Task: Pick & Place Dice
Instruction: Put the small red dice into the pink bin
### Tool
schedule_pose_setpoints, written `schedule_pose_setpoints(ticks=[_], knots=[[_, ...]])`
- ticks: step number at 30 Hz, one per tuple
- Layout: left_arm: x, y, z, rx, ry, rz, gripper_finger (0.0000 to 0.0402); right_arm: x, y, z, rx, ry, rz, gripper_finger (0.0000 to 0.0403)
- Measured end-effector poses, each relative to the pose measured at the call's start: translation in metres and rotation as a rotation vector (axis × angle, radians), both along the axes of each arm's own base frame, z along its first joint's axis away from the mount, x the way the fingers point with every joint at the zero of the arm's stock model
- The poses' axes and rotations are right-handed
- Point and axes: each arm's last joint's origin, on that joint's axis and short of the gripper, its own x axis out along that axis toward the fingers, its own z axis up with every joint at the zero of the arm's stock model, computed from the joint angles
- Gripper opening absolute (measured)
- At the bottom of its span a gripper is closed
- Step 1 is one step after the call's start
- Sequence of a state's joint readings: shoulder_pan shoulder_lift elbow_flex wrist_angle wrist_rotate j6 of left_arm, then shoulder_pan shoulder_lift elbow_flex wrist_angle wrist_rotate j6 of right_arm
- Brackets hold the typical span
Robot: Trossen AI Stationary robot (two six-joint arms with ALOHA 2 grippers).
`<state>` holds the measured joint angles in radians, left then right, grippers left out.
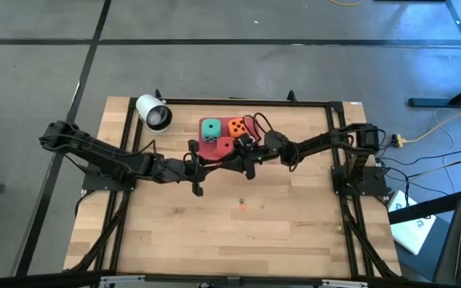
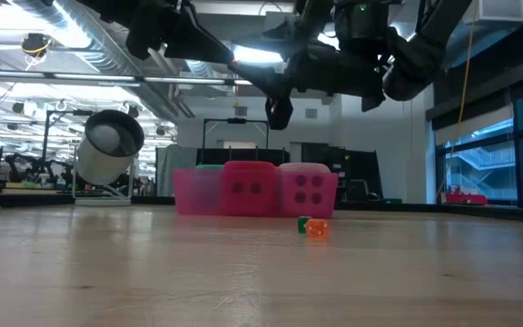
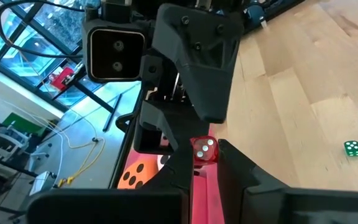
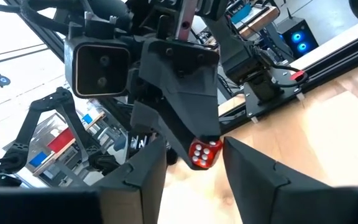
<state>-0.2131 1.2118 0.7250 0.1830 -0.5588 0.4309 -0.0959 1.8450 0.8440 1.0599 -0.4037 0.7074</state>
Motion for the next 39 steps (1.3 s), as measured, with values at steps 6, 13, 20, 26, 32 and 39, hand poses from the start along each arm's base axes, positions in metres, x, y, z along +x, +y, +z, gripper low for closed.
schedule_pose_setpoints(ticks=[6, 13, 20, 26, 32, 39], knots=[[0.000, 0.000, 0.000, 0.000, -0.001, 0.002, 0.0029, 0.000, 0.000, 0.000, 0.003, 0.002, -0.004, 0.0128], [0.000, 0.000, 0.000, -0.001, -0.003, 0.000, 0.0029, 0.002, 0.000, 0.002, 0.003, 0.005, -0.004, 0.0107], [0.000, 0.000, -0.001, 0.002, 0.008, 0.002, 0.0029, 0.010, -0.001, 0.006, -0.026, 0.047, 0.012, 0.0091], [-0.001, 0.000, -0.001, 0.007, 0.010, 0.016, 0.0029, 0.011, 0.000, 0.006, -0.030, 0.054, 0.017, 0.0079], [-0.001, 0.001, -0.001, 0.010, 0.006, 0.027, 0.0029, 0.011, 0.000, 0.006, -0.030, 0.053, 0.023, 0.0086], [-0.001, 0.001, -0.001, 0.015, 0.005, 0.044, 0.0029, 0.011, 0.000, 0.007, -0.035, 0.051, 0.028, 0.0075]])
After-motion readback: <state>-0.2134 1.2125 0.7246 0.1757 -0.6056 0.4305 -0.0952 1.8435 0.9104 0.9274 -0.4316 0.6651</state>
